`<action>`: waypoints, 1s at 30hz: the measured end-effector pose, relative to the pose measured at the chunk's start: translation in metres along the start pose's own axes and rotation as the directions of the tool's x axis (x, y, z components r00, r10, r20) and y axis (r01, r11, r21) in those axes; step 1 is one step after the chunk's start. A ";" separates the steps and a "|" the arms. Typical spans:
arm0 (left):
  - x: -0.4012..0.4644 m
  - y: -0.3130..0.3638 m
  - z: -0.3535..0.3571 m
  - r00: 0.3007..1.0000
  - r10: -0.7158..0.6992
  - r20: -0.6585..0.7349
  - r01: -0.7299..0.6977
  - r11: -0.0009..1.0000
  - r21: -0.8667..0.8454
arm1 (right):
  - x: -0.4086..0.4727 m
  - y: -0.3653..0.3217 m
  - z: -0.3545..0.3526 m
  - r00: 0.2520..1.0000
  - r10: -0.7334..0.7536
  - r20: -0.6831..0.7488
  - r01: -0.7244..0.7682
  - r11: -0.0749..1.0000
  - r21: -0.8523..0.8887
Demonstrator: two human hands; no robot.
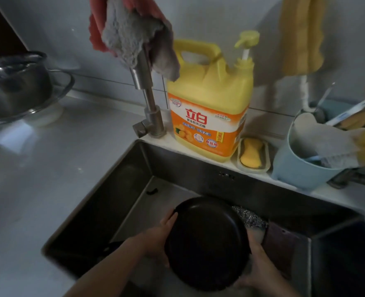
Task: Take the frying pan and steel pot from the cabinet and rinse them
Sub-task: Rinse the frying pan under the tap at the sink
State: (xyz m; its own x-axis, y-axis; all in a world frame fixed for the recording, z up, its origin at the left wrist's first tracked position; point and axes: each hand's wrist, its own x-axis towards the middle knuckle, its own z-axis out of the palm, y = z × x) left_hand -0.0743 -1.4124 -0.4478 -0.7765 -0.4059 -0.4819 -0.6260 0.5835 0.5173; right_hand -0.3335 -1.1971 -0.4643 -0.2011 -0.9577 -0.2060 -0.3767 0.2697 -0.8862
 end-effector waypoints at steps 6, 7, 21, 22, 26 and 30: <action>-0.003 -0.016 0.006 0.996 -0.086 0.017 0.085 0.994 0.074 | 0.010 0.008 0.018 0.999 0.034 0.037 -0.030 0.995 -0.097; -0.002 -0.020 0.008 0.995 -0.097 0.024 0.095 0.991 0.089 | 0.012 0.005 0.020 0.999 0.028 0.039 -0.024 0.995 -0.095; -0.005 -0.025 0.012 0.979 -0.200 0.036 0.198 0.979 0.053 | 0.022 0.029 0.039 0.999 0.040 -0.022 -0.044 0.976 -0.212; -0.006 -0.021 0.007 0.977 -0.212 0.017 0.211 0.977 0.034 | 0.023 0.031 0.039 0.999 0.035 -0.026 -0.040 0.974 -0.225; -0.013 0.022 -0.035 0.906 -0.231 -0.354 0.204 0.973 -0.110 | 0.026 0.034 0.041 0.998 0.055 -0.010 -0.056 0.971 -0.231; -0.020 0.068 -0.108 0.566 -0.338 -0.752 0.100 0.934 -0.344 | 0.031 0.045 0.048 0.992 0.121 -0.042 -0.128 0.956 -0.265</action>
State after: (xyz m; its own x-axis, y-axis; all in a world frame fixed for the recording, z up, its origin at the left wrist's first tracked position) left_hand -0.1085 -1.4407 -0.3266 -0.2814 -0.9558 0.0847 -0.6864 0.2622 0.6783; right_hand -0.3133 -1.2192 -0.5302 -0.2833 -0.9130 -0.2936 -0.5740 0.4067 -0.7107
